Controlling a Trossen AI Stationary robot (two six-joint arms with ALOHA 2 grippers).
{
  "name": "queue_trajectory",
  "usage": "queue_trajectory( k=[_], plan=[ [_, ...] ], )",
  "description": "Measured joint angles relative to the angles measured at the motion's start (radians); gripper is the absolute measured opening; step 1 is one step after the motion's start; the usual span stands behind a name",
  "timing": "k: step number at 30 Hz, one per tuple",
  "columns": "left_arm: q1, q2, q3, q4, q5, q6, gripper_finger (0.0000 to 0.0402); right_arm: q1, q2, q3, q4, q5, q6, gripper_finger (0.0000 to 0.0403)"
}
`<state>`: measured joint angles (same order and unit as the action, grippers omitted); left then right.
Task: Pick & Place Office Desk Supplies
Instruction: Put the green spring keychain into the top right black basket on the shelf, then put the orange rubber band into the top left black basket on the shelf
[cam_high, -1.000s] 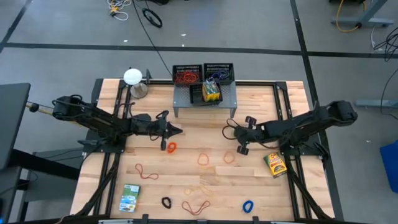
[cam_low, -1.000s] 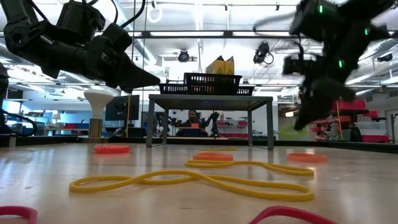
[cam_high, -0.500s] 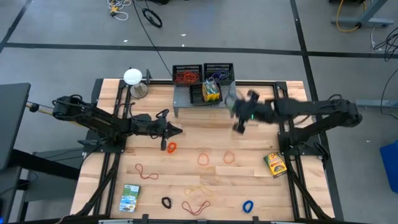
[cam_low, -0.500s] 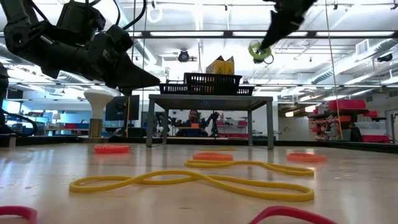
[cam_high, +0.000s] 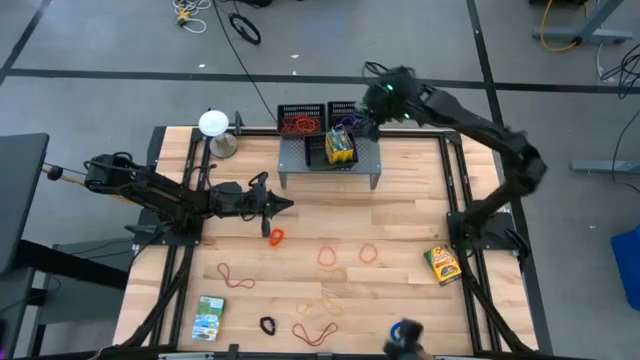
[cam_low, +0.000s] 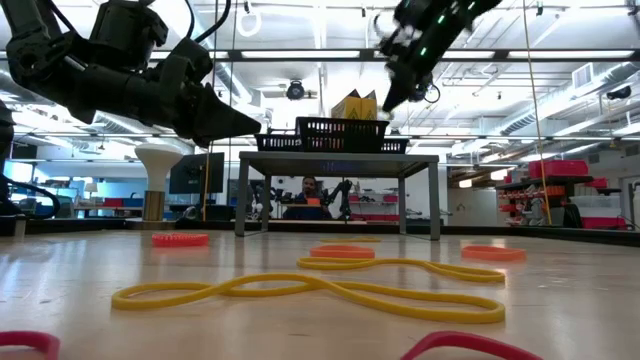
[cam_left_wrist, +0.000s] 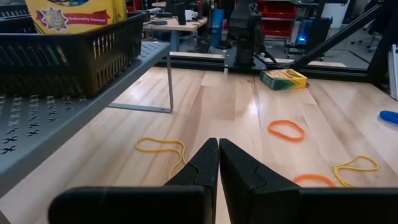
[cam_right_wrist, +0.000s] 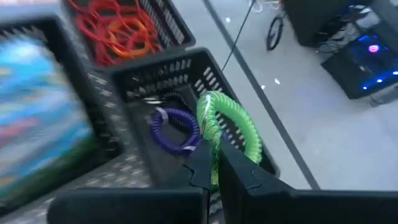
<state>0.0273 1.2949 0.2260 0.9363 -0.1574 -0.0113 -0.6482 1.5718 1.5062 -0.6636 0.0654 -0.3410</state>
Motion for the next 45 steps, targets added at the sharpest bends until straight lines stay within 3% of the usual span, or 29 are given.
queue_trajectory(
  k=[9, 13, 21, 31, 34, 38, 42, 45],
  plan=[
    [-0.002, 0.000, 0.000, -0.001, 0.001, 0.000, 0.0021, -0.065, 0.222, 0.143, -0.052, -0.079, -0.105, 0.0019],
    [-0.002, 0.000, 0.000, -0.002, 0.000, 0.010, 0.0021, -0.065, 0.241, 0.144, -0.054, -0.078, -0.112, 0.0031],
    [-0.002, 0.000, 0.000, -0.007, 0.000, 0.015, 0.0021, -0.062, 0.242, 0.143, -0.075, -0.073, -0.111, 0.0093],
    [-0.002, 0.000, 0.000, -0.014, -0.010, -0.064, 0.0021, -0.044, 0.153, 0.142, -0.126, 0.043, -0.060, 0.0142],
    [-0.002, 0.000, 0.000, -0.014, 0.019, -0.077, 0.0021, -0.013, 0.084, 0.142, -0.195, 0.045, -0.023, 0.0129],
    [-0.002, 0.000, 0.000, -0.014, 0.032, -0.077, 0.0021, 0.053, -0.008, 0.105, -0.233, 0.036, 0.022, 0.0077],
    [-0.002, 0.000, 0.000, -0.014, 0.024, -0.102, 0.0021, 0.147, -0.128, -0.050, -0.152, -0.006, 0.031, 0.0012],
    [-0.002, 0.000, 0.000, -0.019, 0.027, -0.108, 0.0021, 0.225, -0.229, -0.214, -0.037, -0.017, 0.090, 0.0014]
  ],
)
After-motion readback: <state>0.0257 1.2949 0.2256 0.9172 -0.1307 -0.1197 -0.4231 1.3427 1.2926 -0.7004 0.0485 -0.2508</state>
